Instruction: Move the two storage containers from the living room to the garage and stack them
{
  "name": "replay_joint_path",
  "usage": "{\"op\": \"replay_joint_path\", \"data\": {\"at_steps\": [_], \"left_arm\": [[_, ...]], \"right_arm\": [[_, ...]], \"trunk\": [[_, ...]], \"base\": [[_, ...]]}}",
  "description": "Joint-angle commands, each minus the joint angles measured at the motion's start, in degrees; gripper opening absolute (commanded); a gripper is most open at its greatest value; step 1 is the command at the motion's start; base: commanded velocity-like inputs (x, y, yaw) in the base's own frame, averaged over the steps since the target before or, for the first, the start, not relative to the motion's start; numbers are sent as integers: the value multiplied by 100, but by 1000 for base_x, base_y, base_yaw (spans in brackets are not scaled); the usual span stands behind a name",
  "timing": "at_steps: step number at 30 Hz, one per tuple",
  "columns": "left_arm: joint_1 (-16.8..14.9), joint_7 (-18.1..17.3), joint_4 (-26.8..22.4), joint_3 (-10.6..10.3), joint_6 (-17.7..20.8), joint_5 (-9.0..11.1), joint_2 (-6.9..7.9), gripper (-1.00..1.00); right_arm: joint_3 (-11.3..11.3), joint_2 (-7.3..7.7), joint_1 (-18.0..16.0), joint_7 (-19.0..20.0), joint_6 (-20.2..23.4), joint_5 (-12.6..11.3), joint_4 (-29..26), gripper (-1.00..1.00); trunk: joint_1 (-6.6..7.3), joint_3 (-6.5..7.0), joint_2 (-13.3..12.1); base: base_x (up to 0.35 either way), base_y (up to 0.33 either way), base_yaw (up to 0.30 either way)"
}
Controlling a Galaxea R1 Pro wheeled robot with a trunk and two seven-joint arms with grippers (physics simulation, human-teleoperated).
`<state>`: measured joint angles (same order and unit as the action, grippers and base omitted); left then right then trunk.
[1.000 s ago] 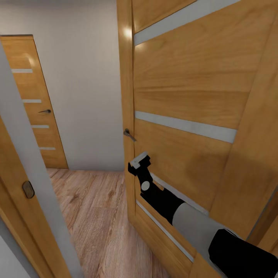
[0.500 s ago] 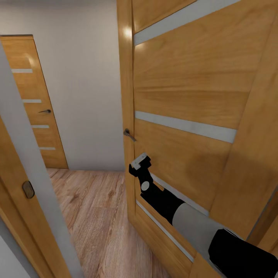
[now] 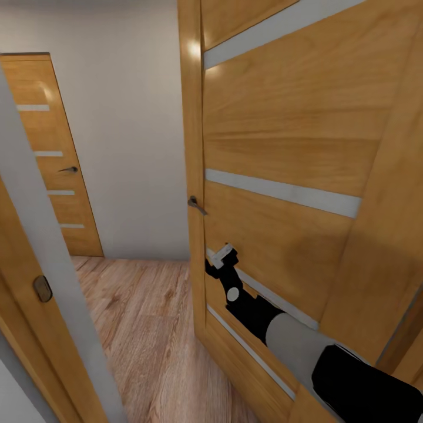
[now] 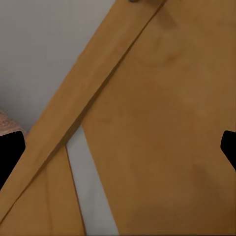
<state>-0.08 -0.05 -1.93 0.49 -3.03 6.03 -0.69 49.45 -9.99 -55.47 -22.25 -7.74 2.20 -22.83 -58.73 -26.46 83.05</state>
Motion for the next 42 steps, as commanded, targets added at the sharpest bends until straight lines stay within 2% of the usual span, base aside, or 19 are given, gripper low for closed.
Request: {"op": "replay_joint_path", "data": {"at_steps": [1, 24, 31, 36, 39, 40, 41, 42], "left_arm": [[-1, -2, -1, -2, -13, 57, -1, 100], [-1, -3, 5, -6, 5, 47, -2, 100], [-1, -3, 8, -5, 3, 56, -1, 100], [-1, -3, 8, -5, -4, 61, -1, 100], [-1, -3, 8, -5, -4, 64, -1, 100], [-1, -3, 8, -5, -4, 64, -1, 100], [-1, -3, 8, -5, -4, 64, -1, 100], [-1, -3, 8, -5, -4, 64, -1, 100]], "right_arm": [[33, -1, -7, -43, -41, 24, 40, 100], [49, -1, -7, -43, -140, 41, 75, 100], [-22, -1, -7, -59, -117, 44, 157, 100], [-52, -1, -7, -99, -114, 37, 169, 100], [-202, -1, -7, -111, -102, 35, 178, 100], [-321, -1, -7, -112, -95, 35, 178, 100], [-559, -1, -7, -114, -45, 38, 172, 100], [-614, -1, -7, -114, -34, 39, 171, 100]], "trunk": [[0, -5, 3], [0, -5, 3], [0, -5, 3], [0, -5, 3], [0, -5, 3], [0, -5, 3], [0, -5, 3], [0, -5, 3]], "base": [[85, 0, 0], [282, 0, 0], [306, 0, 0], [49, 0, 0], [8, 0, 0], [2, 0, 0], [0, 0, 0], [0, 0, 0]]}}
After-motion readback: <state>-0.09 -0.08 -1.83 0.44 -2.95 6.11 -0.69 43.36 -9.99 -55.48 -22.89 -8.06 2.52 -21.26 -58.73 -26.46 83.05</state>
